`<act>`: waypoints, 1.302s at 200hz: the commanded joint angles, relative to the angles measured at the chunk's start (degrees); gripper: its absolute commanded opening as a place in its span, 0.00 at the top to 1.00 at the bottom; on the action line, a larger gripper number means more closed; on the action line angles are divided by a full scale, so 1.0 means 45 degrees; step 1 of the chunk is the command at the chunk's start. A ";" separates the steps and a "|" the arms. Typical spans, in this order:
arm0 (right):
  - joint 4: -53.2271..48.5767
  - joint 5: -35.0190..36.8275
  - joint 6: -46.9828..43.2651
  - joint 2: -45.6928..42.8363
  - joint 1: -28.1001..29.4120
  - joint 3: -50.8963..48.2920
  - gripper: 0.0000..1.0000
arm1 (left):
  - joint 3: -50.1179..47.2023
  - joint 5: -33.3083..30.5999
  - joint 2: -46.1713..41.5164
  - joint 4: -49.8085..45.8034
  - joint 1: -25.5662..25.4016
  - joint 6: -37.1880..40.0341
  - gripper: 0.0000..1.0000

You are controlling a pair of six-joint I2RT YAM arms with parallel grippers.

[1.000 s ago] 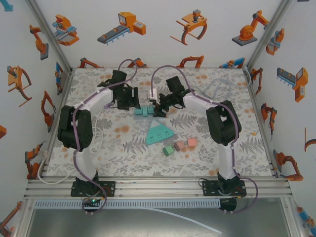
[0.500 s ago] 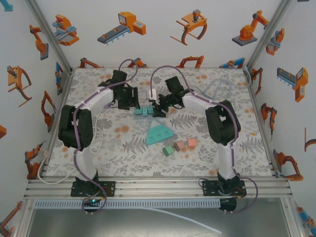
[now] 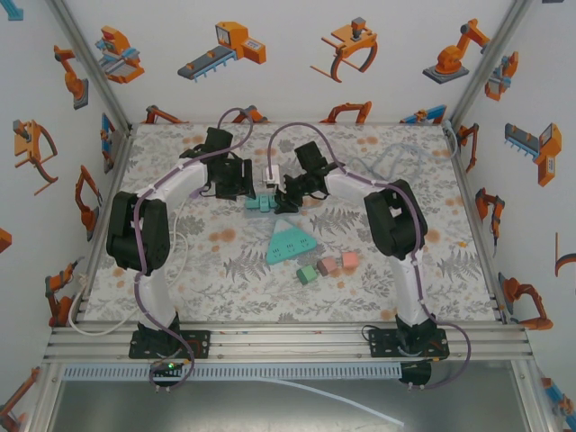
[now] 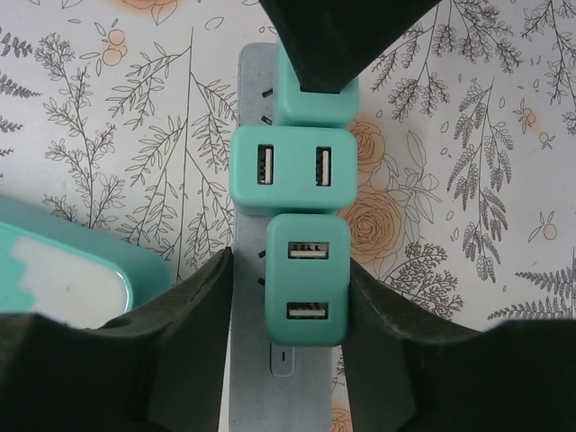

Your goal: Pull the plug off the socket

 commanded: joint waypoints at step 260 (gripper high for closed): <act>0.1994 -0.0005 0.1311 -0.1432 0.0329 -0.0120 0.98 | -0.2299 -0.1309 0.0254 -0.1317 -0.0444 0.0337 0.40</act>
